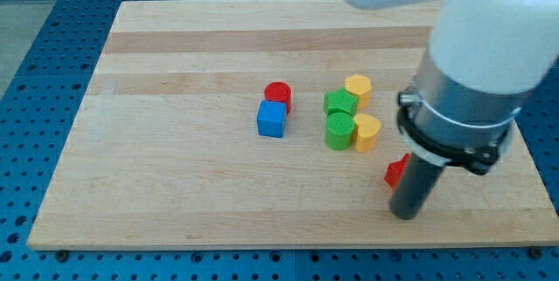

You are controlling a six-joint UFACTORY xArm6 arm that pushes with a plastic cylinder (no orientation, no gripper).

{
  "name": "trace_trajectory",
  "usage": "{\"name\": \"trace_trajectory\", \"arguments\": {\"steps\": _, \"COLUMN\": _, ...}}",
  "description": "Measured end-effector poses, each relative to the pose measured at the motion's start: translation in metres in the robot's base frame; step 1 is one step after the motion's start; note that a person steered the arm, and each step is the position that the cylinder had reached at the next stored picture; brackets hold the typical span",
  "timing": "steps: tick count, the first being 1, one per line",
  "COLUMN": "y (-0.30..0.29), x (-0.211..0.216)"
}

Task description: Slide red star to blue cube

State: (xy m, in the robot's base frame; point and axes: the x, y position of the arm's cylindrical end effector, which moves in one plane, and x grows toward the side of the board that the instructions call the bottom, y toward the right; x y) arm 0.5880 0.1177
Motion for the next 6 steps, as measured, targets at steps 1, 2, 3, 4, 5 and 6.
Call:
{"name": "trace_trajectory", "arguments": {"steps": 1, "y": -0.004, "x": -0.001}}
{"name": "trace_trajectory", "arguments": {"steps": 2, "y": 0.063, "x": 0.012}}
{"name": "trace_trajectory", "arguments": {"steps": 3, "y": 0.105, "x": 0.007}}
{"name": "trace_trajectory", "arguments": {"steps": 4, "y": 0.097, "x": -0.025}}
{"name": "trace_trajectory", "arguments": {"steps": 5, "y": 0.073, "x": -0.026}}
{"name": "trace_trajectory", "arguments": {"steps": 6, "y": 0.045, "x": -0.026}}
